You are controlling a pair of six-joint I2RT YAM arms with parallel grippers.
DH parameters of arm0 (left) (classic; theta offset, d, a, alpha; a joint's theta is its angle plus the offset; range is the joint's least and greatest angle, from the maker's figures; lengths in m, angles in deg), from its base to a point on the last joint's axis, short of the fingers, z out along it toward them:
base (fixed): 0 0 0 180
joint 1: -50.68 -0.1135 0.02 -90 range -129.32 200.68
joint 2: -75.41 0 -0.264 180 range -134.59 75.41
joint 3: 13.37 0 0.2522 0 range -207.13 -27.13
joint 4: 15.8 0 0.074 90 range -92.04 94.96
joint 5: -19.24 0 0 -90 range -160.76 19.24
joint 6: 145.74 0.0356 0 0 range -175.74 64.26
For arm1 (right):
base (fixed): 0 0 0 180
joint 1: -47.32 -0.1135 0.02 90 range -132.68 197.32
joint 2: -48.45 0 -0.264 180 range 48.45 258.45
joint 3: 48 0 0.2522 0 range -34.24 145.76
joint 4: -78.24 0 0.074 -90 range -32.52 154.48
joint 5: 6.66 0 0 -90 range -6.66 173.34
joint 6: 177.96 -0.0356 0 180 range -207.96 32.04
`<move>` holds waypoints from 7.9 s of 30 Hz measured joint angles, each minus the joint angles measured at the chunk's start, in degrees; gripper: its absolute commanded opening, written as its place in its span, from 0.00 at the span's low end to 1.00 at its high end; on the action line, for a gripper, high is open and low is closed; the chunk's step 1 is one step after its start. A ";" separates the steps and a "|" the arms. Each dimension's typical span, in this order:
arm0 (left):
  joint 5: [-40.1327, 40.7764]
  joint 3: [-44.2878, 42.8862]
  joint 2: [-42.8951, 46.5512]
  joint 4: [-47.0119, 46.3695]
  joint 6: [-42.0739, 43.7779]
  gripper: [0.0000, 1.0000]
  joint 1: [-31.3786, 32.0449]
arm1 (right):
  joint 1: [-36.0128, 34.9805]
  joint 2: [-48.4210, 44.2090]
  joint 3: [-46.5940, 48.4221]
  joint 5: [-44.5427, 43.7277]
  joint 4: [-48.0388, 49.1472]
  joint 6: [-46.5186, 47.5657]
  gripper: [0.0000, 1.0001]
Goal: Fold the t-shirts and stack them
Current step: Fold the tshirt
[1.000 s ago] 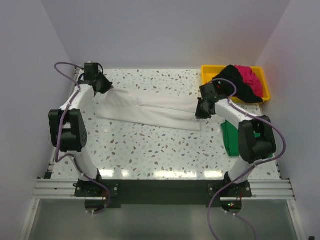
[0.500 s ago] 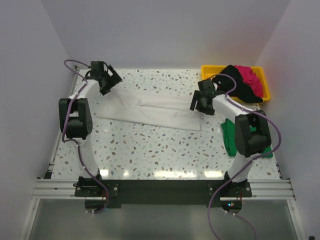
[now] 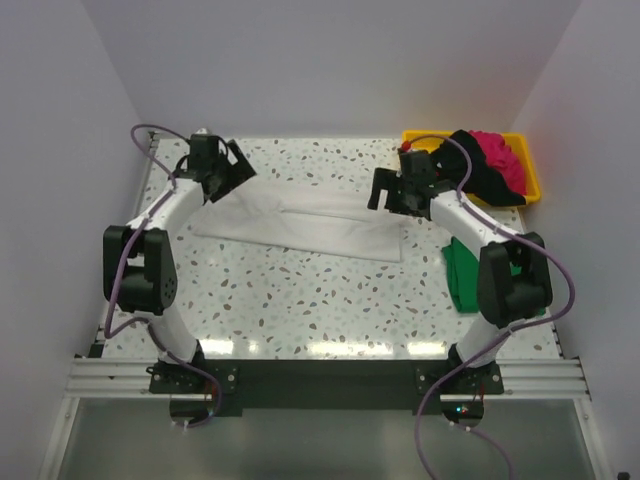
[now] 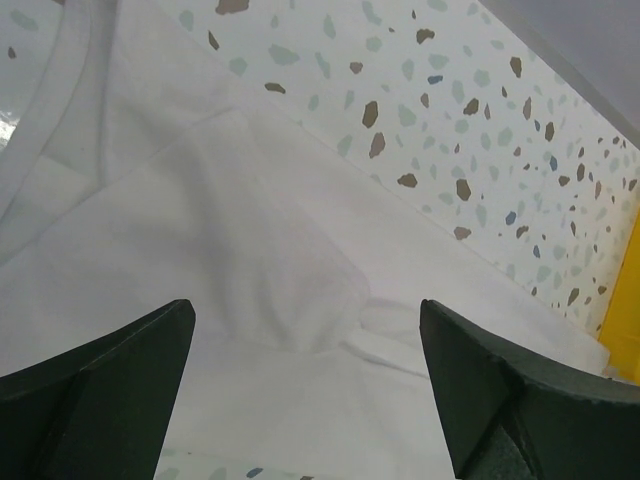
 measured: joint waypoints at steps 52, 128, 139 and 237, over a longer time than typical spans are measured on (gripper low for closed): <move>-4.61 -41.99 -43.56 -12.07 -4.50 1.00 12.94 | -41.72 -0.81 -17.14 1.77 9.35 -24.00 0.99; -10.95 63.69 47.84 -4.83 -9.27 0.00 24.98 | -42.27 -23.56 -42.64 -7.50 15.47 -32.22 0.12; -9.99 64.74 51.89 -4.85 -7.23 0.00 25.09 | -42.27 -23.63 -42.16 -7.98 14.47 -30.77 0.00; 0.87 28.87 8.55 -8.57 5.25 0.72 14.78 | -9.11 4.24 -12.90 14.75 16.96 -10.95 0.71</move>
